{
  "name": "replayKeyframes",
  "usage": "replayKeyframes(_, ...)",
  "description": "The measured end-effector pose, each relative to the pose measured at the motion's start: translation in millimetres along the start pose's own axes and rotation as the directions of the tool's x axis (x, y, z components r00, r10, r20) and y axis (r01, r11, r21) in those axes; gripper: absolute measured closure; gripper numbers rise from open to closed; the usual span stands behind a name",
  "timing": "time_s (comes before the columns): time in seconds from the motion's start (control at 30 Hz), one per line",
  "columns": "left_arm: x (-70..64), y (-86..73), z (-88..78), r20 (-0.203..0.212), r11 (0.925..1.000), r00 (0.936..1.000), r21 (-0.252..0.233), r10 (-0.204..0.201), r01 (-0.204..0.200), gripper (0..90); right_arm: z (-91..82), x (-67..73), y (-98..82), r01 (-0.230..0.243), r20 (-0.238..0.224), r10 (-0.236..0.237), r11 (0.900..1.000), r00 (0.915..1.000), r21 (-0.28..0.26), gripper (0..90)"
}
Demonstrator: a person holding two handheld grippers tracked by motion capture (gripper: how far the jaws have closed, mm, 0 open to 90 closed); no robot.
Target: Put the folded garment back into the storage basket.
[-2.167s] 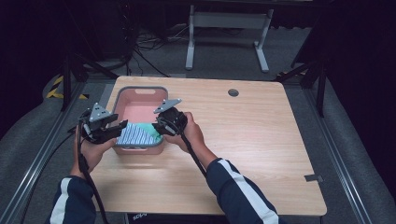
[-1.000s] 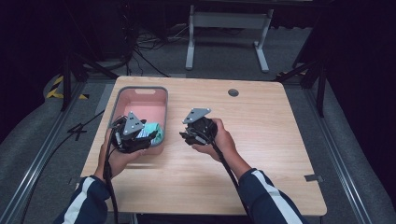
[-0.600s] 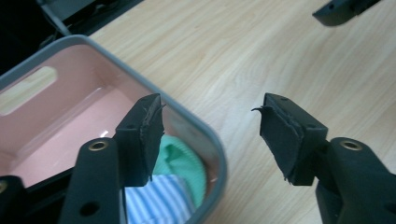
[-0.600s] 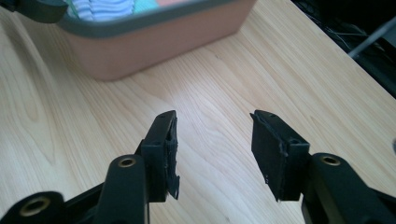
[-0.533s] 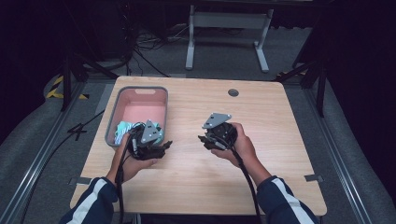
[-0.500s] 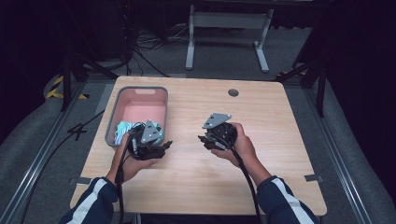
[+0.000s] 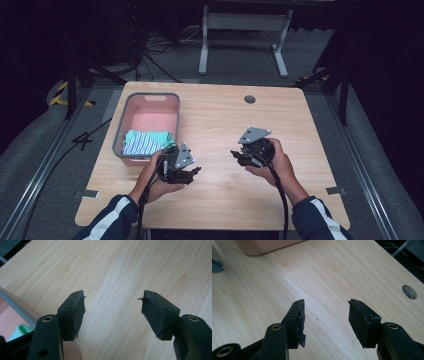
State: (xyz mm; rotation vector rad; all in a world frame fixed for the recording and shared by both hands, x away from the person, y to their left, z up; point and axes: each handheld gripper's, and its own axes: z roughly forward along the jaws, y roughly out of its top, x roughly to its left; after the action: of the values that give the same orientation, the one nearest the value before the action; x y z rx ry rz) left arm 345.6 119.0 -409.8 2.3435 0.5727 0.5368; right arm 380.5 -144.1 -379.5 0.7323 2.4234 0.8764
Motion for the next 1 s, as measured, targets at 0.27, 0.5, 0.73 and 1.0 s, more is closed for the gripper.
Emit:
replayKeyframes(0.27,-12.9,0.2,11.9,0.034,0.9987,0.9986,0.026,0.042,-0.042,33.7,-2.6,-1.7,-21.4,0.003,0.005,-0.003,1.0,1.0,0.026,46.2)
replayKeyframes(0.5,-26.4,-3.1,25.1,0.077,0.9951,0.9939,0.052,0.079,-0.083,32.1,-3.5,-1.1,-43.8,0.013,-0.003,-0.012,0.998,0.9999,0.057,42.6)
replayKeyframes(0.73,-35.5,-7.6,38.3,0.106,0.9897,0.9891,0.09,0.102,-0.112,30.7,-3.5,-0.2,-62.4,0.008,-0.009,-0.007,0.998,0.9999,0.069,41.0)
replayKeyframes(1.0,-46.5,-12.0,50.1,0.161,0.9919,0.9837,0.085,0.08,-0.094,26.5,-5.0,2.2,-93.1,0.012,-0.019,-0.011,0.996,0.9998,0.093,38.6)
